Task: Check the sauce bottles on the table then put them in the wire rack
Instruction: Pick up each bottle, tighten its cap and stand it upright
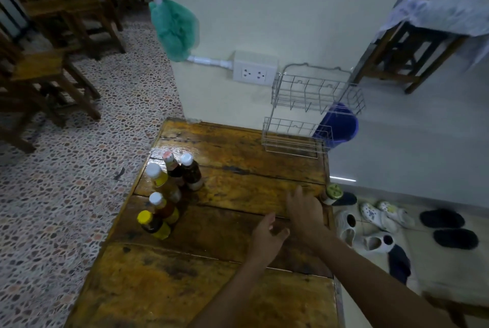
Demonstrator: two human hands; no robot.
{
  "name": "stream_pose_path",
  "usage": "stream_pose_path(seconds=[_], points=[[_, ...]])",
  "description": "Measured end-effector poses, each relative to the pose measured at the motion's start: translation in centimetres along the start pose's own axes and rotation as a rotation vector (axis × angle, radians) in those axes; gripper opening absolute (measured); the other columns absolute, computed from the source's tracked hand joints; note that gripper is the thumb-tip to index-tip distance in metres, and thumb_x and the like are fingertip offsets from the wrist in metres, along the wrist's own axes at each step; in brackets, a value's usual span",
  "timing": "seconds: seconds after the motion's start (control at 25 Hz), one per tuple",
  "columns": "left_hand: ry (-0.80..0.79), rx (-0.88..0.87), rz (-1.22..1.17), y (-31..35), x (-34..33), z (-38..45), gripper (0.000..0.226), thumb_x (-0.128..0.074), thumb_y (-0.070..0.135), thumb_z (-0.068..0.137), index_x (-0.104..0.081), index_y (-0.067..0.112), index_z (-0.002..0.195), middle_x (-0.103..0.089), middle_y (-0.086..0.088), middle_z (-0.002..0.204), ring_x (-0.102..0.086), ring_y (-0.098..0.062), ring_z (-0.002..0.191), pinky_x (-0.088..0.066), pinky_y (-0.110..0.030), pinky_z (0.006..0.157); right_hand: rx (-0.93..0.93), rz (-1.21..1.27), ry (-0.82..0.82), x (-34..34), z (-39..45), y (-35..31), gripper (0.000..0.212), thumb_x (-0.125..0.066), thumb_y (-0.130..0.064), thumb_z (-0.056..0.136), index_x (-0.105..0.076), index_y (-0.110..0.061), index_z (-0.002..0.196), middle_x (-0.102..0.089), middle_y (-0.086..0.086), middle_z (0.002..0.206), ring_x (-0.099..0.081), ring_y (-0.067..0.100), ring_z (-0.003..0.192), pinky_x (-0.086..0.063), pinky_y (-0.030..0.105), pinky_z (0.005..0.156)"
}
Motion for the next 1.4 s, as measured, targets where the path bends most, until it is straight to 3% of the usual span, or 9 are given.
stream_pose_path(seconds=[0.16,0.24,0.36,0.6,0.76,0.96,1.2,1.32,1.4], points=[[0.048,-0.084,0.057,0.7,1.9,-1.6,0.067,-0.076,0.034,0.094,-0.046,0.023,0.153,-0.051,0.004,0.153,-0.05,-0.016,0.138,-0.05,-0.038,0.108,0.122,0.08,0.062,1.5,-0.9,-0.2,0.032,-0.055,-0.021,0.1,-0.051,-0.013,0.13,-0.051,0.011,0.128,-0.055,0.027,0.109,-0.051,0.031,0.077],[0.082,-0.198,0.109,1.4,2.4,-2.0,0.055,-0.082,0.038,0.084,-0.058,0.042,0.133,-0.063,0.011,0.135,-0.061,-0.01,0.122,-0.057,-0.045,0.097,0.222,0.125,0.138,2.7,-2.1,-0.2,0.029,-0.047,-0.031,0.104,-0.052,-0.012,0.126,-0.052,0.01,0.126,-0.054,0.028,0.111,-0.052,0.033,0.074],[0.14,-0.33,0.207,2.4,3.4,-2.7,0.04,-0.08,0.048,0.081,-0.056,0.042,0.114,-0.067,0.015,0.109,-0.067,-0.009,0.095,-0.059,-0.049,0.072,0.28,0.188,0.354,4.4,-3.7,0.5,0.037,-0.031,-0.041,0.108,-0.057,-0.014,0.108,-0.062,0.007,0.105,-0.06,0.026,0.094,-0.049,0.032,0.06],[0.005,-0.41,0.236,4.2,4.6,-5.5,0.04,-0.078,0.04,0.086,-0.055,0.04,0.119,-0.072,0.011,0.105,-0.07,-0.01,0.088,-0.059,-0.046,0.071,0.412,0.324,0.571,5.3,-5.3,0.9,0.037,-0.033,-0.052,0.106,-0.05,-0.023,0.092,-0.06,-0.003,0.08,-0.056,0.017,0.072,-0.046,0.031,0.045],[-0.01,-0.379,0.394,3.9,5.0,-6.6,0.042,-0.071,0.047,0.077,-0.054,0.037,0.114,-0.071,0.008,0.094,-0.068,-0.013,0.077,-0.053,-0.042,0.061,0.419,0.447,0.548,3.8,-5.3,1.4,0.039,-0.021,-0.055,0.105,-0.041,-0.028,0.087,-0.055,-0.004,0.067,-0.051,0.016,0.056,-0.047,0.039,0.044],[0.183,-0.374,0.675,3.1,4.3,-7.9,0.03,-0.068,0.04,0.085,-0.051,0.029,0.107,-0.069,0.008,0.089,-0.065,-0.019,0.074,-0.048,-0.035,0.059,0.291,0.581,0.404,0.9,-5.2,-0.2,0.037,-0.019,-0.046,0.103,-0.041,-0.025,0.081,-0.048,-0.003,0.059,-0.046,0.02,0.045,-0.042,0.038,0.042],[0.29,-0.392,0.966,-1.0,3.0,-8.6,0.053,-0.07,0.036,0.092,-0.044,0.028,0.138,-0.067,0.004,0.123,-0.069,-0.022,0.107,-0.054,-0.038,0.074,0.298,0.279,0.093,-3.2,-7.0,-2.0,0.014,-0.072,-0.013,0.086,-0.061,-0.008,0.093,-0.062,0.009,0.07,-0.059,0.027,0.05,-0.048,0.034,0.039],[0.225,-0.391,0.881,-0.3,4.3,-8.6,0.056,-0.071,0.036,0.089,-0.047,0.029,0.139,-0.07,0.005,0.117,-0.07,-0.022,0.101,-0.057,-0.039,0.074,0.286,0.349,0.184,-2.5,-7.8,-2.0,0.028,-0.054,-0.027,0.101,-0.063,-0.006,0.117,-0.064,0.008,0.076,-0.06,0.024,0.055,-0.04,0.033,0.039],[-0.055,-0.319,0.617,0.6,5.4,-8.1,0.05,-0.072,0.036,0.082,-0.054,0.039,0.128,-0.071,0.006,0.108,-0.07,-0.02,0.091,-0.058,-0.038,0.069,0.329,0.484,0.395,0.0,-8.5,-1.4,0.046,-0.027,-0.046,0.107,-0.062,-0.019,0.096,-0.059,-0.003,0.071,-0.054,0.015,0.056,-0.038,0.03,0.04]])
Point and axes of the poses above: each hand's wrist, its own z-axis towards the middle knuckle, its own x-axis out of the back of the hand, y = z × x, the point moved 4 cm from there along z, towards the middle knuckle
